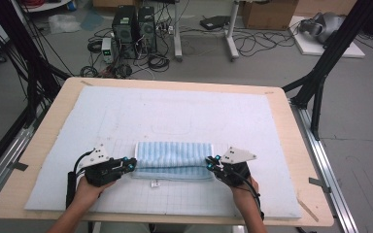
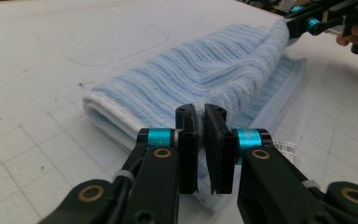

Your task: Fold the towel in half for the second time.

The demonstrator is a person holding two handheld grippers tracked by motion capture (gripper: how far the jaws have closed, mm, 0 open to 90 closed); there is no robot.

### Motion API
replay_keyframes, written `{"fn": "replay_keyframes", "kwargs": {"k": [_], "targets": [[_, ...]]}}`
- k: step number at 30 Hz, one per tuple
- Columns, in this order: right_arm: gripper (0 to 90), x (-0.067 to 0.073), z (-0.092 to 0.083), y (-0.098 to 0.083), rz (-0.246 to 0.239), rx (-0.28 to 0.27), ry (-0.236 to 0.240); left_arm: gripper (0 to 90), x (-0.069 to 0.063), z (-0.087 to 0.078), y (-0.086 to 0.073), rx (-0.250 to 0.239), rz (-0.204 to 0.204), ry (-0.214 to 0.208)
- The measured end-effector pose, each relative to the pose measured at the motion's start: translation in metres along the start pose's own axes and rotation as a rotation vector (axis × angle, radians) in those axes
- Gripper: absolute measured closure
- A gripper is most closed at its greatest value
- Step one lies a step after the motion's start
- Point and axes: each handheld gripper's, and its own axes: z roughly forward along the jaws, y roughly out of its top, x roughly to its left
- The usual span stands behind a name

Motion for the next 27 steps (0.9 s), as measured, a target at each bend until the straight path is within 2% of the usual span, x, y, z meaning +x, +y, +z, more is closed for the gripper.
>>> {"fn": "replay_keyframes", "kwargs": {"k": [3,5,10,12,15,18,19,21,22,25,27], "targets": [[76.9,0.001,-0.002,-0.001,-0.002,0.010,0.004,61.2,0.005,-0.003,0.004,-0.027,-0.029,0.035],[64.0,0.000,-0.004,-0.001,0.018,0.021,0.018,54.9,0.007,-0.005,0.007,-0.056,-0.049,0.052],[58.4,-0.008,-0.018,0.004,0.098,-0.080,-0.005,54.6,0.012,-0.002,0.013,-0.087,-0.078,0.061],[58.3,-0.010,-0.020,0.005,0.114,-0.099,-0.035,56.3,0.013,0.002,0.016,-0.076,-0.081,0.069],[58.4,-0.014,-0.015,0.011,0.148,-0.112,-0.053,61.8,0.014,0.013,0.018,-0.046,-0.084,0.061],[58.5,-0.012,-0.001,0.015,0.134,-0.082,-0.047,64.7,0.012,0.023,0.017,-0.004,-0.100,0.054],[58.3,-0.009,0.007,0.016,0.118,-0.048,-0.042,64.7,0.011,0.025,0.016,0.009,-0.097,0.051],[58.0,-0.003,0.019,0.015,0.083,0.013,-0.025,65.0,0.010,0.028,0.015,0.066,-0.078,0.046],[58.0,-0.001,0.022,0.015,0.072,0.032,-0.022,65.0,0.009,0.030,0.013,0.096,-0.070,0.041],[57.3,0.003,0.028,0.009,0.046,0.084,0.003,65.4,0.009,0.031,0.011,0.132,-0.075,0.035],[56.7,0.005,0.029,0.004,0.047,0.106,0.014,67.2,0.008,0.031,0.010,0.166,-0.074,0.036]]}}
